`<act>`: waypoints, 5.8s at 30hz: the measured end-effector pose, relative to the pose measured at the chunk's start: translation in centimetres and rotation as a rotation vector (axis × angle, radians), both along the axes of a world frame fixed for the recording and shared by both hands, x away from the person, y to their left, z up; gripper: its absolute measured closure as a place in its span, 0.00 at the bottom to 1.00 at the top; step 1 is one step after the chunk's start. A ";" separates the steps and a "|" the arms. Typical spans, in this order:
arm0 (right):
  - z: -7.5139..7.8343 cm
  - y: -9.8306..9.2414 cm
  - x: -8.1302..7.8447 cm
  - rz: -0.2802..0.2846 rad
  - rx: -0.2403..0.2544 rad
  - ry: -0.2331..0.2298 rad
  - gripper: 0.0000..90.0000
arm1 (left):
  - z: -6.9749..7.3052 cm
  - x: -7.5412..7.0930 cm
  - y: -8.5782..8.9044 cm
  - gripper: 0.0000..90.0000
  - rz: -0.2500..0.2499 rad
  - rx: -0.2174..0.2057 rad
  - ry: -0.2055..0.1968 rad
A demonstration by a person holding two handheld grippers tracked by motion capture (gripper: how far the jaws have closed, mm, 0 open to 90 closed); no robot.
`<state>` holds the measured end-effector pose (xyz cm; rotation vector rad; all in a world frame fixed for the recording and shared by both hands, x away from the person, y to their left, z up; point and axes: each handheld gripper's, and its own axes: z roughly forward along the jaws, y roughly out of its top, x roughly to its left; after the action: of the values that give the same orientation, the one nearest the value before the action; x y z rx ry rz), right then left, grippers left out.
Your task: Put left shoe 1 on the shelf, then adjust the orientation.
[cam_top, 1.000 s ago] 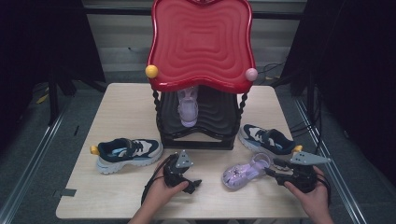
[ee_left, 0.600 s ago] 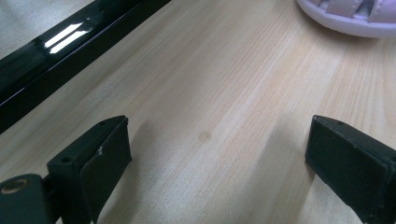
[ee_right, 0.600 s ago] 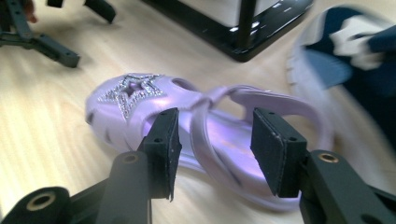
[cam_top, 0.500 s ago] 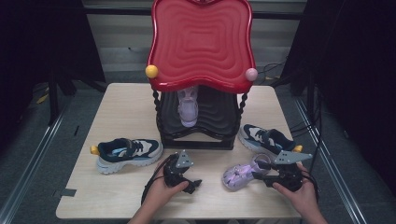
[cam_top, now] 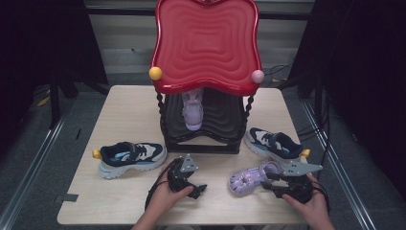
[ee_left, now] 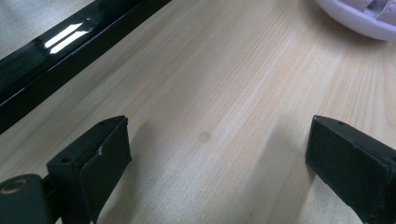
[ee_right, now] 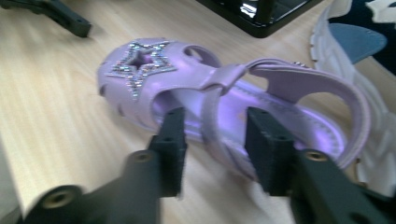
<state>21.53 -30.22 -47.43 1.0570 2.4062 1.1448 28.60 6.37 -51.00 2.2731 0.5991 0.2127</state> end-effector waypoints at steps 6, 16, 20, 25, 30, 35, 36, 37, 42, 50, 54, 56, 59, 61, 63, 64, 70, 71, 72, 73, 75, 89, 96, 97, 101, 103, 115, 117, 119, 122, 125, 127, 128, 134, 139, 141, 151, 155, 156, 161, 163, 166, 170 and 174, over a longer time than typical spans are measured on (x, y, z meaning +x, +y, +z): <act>0.1 0.2 0.6 0.000 -0.011 0.004 0.84 | 0.0 0.0 0.0 0.07 -0.001 0.001 0.000; 0.9 1.2 0.9 -0.042 0.050 -0.017 0.95 | 0.0 0.0 0.0 0.07 0.001 -0.001 0.000; 1.0 1.2 1.4 -0.087 0.072 -0.027 0.95 | 0.0 0.0 0.0 0.07 0.000 -0.001 0.001; 0.7 1.9 2.3 -0.125 0.080 -0.036 0.95 | 0.0 0.0 0.0 0.07 0.001 -0.001 0.000; 0.5 2.2 2.2 -0.115 0.073 -0.036 0.93 | 0.0 0.0 0.0 0.07 0.001 -0.001 0.000; -0.1 1.5 1.8 -0.109 0.069 -0.023 0.86 | 0.0 0.0 0.0 0.07 0.001 0.001 0.001; -0.2 1.4 1.7 -0.106 0.076 -0.021 0.83 | 0.0 0.0 0.0 0.07 0.001 0.001 0.001; -0.1 1.3 1.6 -0.099 0.071 -0.022 0.79 | 0.0 0.0 0.0 0.07 0.001 0.002 0.001; 0.1 1.2 1.0 -0.085 0.046 -0.016 0.69 | 0.0 0.0 0.0 0.06 0.001 0.000 0.000; -0.2 0.0 0.4 -0.076 0.034 -0.022 0.73 | 0.0 0.0 0.0 0.07 0.002 0.000 0.000; -0.1 0.1 0.5 -0.075 0.046 -0.027 0.87 | 0.0 0.0 -0.1 0.06 0.004 0.000 0.001; 0.1 0.6 0.5 -0.070 0.035 -0.028 0.92 | 0.0 0.0 -0.1 0.06 0.004 0.000 0.001; 0.3 1.3 0.5 -0.074 0.042 -0.034 0.94 | 0.0 0.0 -0.1 0.06 0.004 -0.001 0.000; 0.3 1.7 0.6 -0.068 0.055 -0.021 0.94 | 0.0 0.0 -0.1 0.07 0.004 0.000 0.000; 0.3 2.4 0.5 -0.043 0.060 -0.017 0.93 | 0.0 0.0 -0.1 0.06 0.004 0.000 0.000; 0.3 2.4 0.5 -0.043 0.060 -0.017 0.93 | 0.0 0.0 -0.1 0.06 0.004 0.000 0.000; 1.0 1.2 0.1 -0.077 0.096 -0.040 0.83 | 0.0 0.0 -0.1 0.07 0.004 0.000 0.000; 1.5 0.5 0.0 -0.093 0.104 -0.053 0.82 | 0.0 0.0 -0.1 0.06 0.004 0.000 0.001; 1.7 0.2 0.0 -0.102 0.108 -0.061 0.81 | 0.0 0.0 -0.1 0.06 0.004 0.000 0.000; 2.0 -0.1 0.1 -0.113 0.112 -0.068 0.80 | 0.0 0.0 -0.1 0.06 0.004 0.000 0.001; 2.4 -0.7 0.3 -0.129 0.109 -0.074 0.78 | 0.0 0.0 -0.1 0.06 0.004 0.000 0.000; 0.7 -0.4 2.4 -0.136 0.015 -0.051 0.72 | 0.0 0.0 -0.1 0.06 0.004 0.001 0.000; 0.7 -0.7 2.4 -0.160 0.004 -0.068 0.68 | 0.0 0.0 -0.1 0.06 0.004 0.000 0.000; 0.6 -0.8 2.5 -0.154 -0.001 -0.060 0.68 | 0.0 0.0 -0.1 0.06 0.004 0.000 0.001; 0.2 -0.6 2.6 -0.145 -0.006 -0.042 0.71 | 0.0 0.0 -0.1 0.06 0.004 0.000 0.001; 0.1 -0.5 2.5 -0.154 -0.015 -0.050 0.76 | 0.0 0.0 -0.1 0.06 0.004 0.000 0.000; 0.2 -0.2 1.1 -0.142 0.016 -0.020 0.84 | 0.0 0.1 -0.1 0.06 0.003 0.005 0.003; 0.2 -0.3 1.0 -0.136 0.023 -0.017 0.84 | 0.0 0.1 -0.1 0.06 0.002 0.008 0.005; 0.2 -0.2 0.8 -0.140 0.037 -0.008 0.84 | 0.1 0.1 -0.1 0.06 0.001 0.009 0.006; 0.1 -0.1 0.6 -0.144 0.039 -0.010 0.83 | 0.0 0.1 -0.1 0.06 0.001 0.008 0.006; 0.0 -0.1 0.4 -0.154 0.054 -0.025 0.82 | 0.0 0.1 -0.1 0.06 0.001 0.009 0.005; -0.3 -0.1 0.3 -0.163 0.069 -0.054 0.80 | 0.0 0.1 -0.1 0.06 0.001 0.008 0.005; -0.3 -0.1 0.3 -0.163 0.069 -0.054 0.80 | 0.0 0.1 -0.1 0.06 0.001 0.008 0.005; -0.7 -0.2 0.2 -0.177 0.106 -0.066 0.80 | 0.0 0.1 -0.1 0.06 0.001 0.009 0.006; -1.0 -0.1 0.3 -0.186 0.112 -0.071 0.79 | 0.0 0.1 -0.1 0.06 0.001 0.009 0.006; -1.1 0.1 0.5 -0.194 0.114 -0.067 0.79 | 0.1 0.1 -0.1 0.06 0.001 0.010 0.006; -1.7 0.5 1.0 -0.200 0.083 -0.057 0.81 | 0.1 0.1 -0.1 0.06 0.001 0.010 0.005; -1.9 0.6 1.1 -0.209 0.076 -0.059 0.82 | 0.1 0.2 -0.1 0.06 0.001 0.011 0.005; -1.9 0.6 1.1 -0.209 0.076 -0.059 0.82 | 0.1 0.2 -0.1 0.06 0.001 0.011 0.005; -1.8 0.7 1.3 -0.212 0.057 -0.066 0.87 | 0.1 0.2 -0.1 0.06 0.001 0.013 0.005; -1.9 0.6 1.3 -0.204 0.061 -0.067 0.88 | 0.1 0.2 -0.1 0.06 0.001 0.013 0.005; -1.8 0.6 1.3 -0.197 0.052 -0.075 0.90 | 0.1 0.2 -0.1 0.06 0.001 0.012 0.006; -1.7 0.6 1.3 -0.183 0.047 -0.086 0.91 | 0.1 0.2 -0.1 0.06 0.001 0.015 0.006; -1.5 0.6 1.2 -0.181 0.050 -0.097 0.91 | 0.1 0.2 -0.1 0.06 0.002 0.018 0.006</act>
<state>22.78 -29.65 -48.96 1.1801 2.1690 1.1706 28.75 6.26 -50.90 2.2909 0.6045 0.2132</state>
